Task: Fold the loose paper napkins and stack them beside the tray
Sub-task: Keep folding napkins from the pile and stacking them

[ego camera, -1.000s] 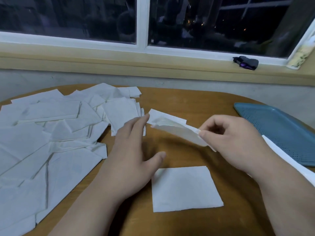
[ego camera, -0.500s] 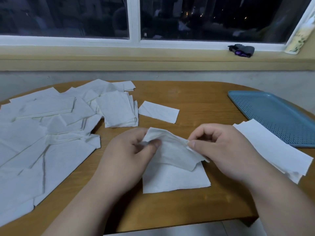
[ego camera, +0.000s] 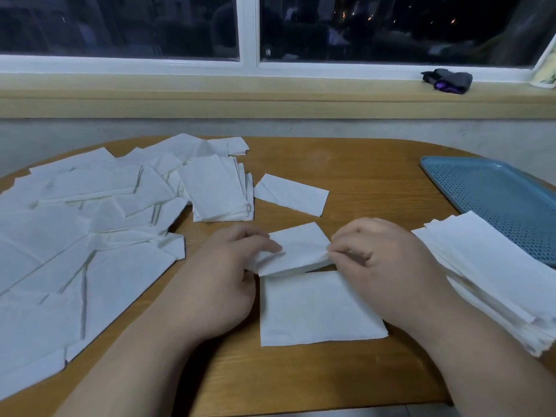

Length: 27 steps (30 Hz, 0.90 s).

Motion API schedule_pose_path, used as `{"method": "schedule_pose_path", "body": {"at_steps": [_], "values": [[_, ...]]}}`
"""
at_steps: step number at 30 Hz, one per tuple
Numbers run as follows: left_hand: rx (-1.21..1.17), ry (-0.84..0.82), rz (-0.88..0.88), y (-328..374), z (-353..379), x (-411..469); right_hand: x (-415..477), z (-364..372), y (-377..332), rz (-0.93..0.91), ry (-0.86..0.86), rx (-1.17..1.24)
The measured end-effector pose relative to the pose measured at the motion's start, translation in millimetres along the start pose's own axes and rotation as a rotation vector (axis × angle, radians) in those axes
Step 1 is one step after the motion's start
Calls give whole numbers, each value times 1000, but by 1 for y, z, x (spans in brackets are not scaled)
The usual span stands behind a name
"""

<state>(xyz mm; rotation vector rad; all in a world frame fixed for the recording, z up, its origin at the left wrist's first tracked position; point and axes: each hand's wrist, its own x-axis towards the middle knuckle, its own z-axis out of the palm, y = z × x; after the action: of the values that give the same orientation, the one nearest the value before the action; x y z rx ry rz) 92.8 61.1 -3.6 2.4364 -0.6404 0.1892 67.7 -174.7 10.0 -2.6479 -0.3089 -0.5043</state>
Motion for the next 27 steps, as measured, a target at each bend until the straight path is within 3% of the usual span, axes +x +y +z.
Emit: {"method": "schedule_pose_path", "body": {"at_steps": [5, 11, 14, 16, 22, 27], "values": [[-28, -90, 37, 4, -2, -4, 1, 0, 0, 118, -20, 109], [-139, 146, 28, 18, -3, -6, -4, -22, -16, 214, 36, 375], [-364, 211, -99, 31, -7, -12, -9, -32, -23, 210, 23, 631], [-538, 186, -200, 38, -10, -17, -15, -36, -24, 214, -91, 779], [-609, -71, -371, 38, -12, -26, -24, -30, -16, 292, -82, 584], [-176, -170, -394, 38, -13, -28, -23, -21, -8, 332, -164, 420]]}}
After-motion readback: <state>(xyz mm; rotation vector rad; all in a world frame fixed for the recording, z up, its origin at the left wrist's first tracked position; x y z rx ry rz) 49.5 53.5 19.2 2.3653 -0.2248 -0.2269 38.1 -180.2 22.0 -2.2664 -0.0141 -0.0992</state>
